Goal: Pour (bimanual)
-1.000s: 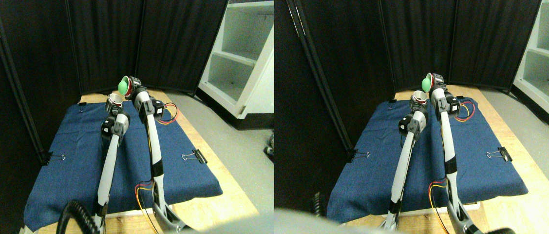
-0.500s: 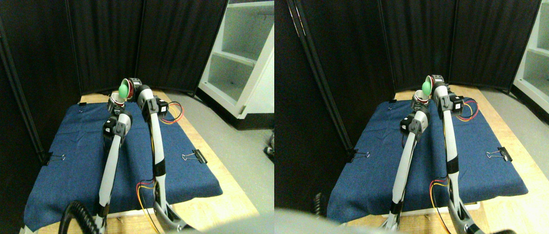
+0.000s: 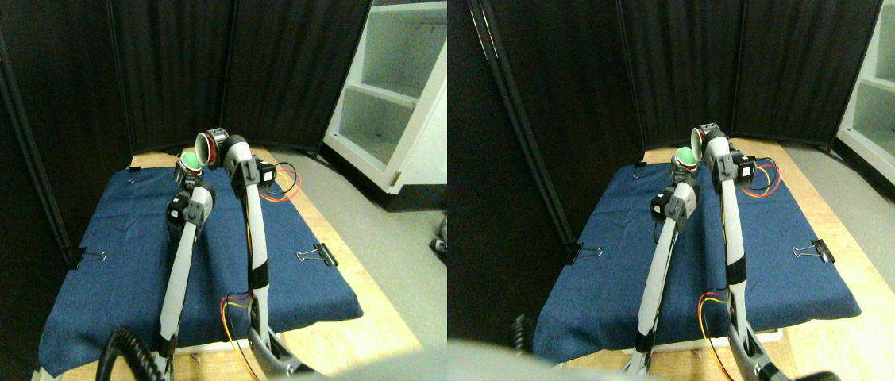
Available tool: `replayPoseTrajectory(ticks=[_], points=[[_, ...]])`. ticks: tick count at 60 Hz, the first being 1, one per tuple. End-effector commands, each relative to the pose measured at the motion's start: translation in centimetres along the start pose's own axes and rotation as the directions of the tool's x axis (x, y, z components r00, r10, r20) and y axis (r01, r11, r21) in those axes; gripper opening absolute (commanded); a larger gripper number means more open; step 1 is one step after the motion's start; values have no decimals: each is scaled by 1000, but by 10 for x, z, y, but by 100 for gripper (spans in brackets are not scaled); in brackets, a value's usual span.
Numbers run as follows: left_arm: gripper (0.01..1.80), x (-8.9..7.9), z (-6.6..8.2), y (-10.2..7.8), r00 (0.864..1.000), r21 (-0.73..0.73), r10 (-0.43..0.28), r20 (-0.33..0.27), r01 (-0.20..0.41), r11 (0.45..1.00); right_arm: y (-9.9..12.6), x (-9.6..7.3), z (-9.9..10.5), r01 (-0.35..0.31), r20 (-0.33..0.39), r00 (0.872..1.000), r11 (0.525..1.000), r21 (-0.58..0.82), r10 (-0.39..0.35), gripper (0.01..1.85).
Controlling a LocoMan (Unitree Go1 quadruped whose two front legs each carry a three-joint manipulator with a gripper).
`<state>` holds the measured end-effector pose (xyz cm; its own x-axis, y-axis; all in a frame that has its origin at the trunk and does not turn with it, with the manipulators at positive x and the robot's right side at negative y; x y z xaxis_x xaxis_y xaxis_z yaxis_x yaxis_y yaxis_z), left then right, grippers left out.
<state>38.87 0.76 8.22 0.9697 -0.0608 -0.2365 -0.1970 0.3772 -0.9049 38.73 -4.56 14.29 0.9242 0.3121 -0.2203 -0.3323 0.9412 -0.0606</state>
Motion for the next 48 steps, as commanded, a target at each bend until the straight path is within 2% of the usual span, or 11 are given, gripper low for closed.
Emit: replayPoseTrajectory(ticks=[1, 10, 20, 27, 33, 41, 42, 43, 44, 45, 48], points=[[33, -1, 2, -8, 999, -19, -41, 10, 42, 999, 4, 0, 10, -18, 31, 999, 999, -31, 19, 33], [33, -1, 1, -8, 999, -16, -42, 10, 42, 999, 4, -1, 12, 14, 33, 999, 1000, -6, -14, 33], [33, 0, 3, -7, 999, -23, -42, 12, 42, 999, -15, 6, 9, 53, 99, 992, 981, 189, -73, 33], [33, 1, 7, -6, 999, -17, -49, 14, 49, 999, -25, 8, 7, 90, 128, 981, 934, 344, -142, 33], [33, -1, 12, -5, 998, 2, -54, 24, 54, 999, -31, 3, 4, 148, 141, 960, 863, 483, -243, 33], [33, 0, 19, -2, 997, -7, -60, 39, 60, 998, -37, -1, -1, 114, 159, 946, 748, 654, -283, 33], [33, 2, 23, 0, 997, -8, -65, 40, 65, 998, -41, 2, -6, 55, 177, 946, 672, 738, -272, 33], [33, 2, 23, 0, 997, -8, -65, 40, 65, 998, -41, 2, -6, 55, 177, 946, 672, 738, -272, 33], [33, 2, 26, 2, 997, -10, -65, 44, 66, 998, -44, 3, -10, 36, 177, 942, 609, 793, -286, 33], [33, 2, 26, 2, 997, -10, -65, 44, 66, 998, -44, 3, -10, 36, 177, 942, 609, 793, -286, 33], [33, 4, 31, 5, 996, -10, -63, 56, 64, 998, -48, 3, -17, 36, 163, 931, 526, 850, -326, 33]])
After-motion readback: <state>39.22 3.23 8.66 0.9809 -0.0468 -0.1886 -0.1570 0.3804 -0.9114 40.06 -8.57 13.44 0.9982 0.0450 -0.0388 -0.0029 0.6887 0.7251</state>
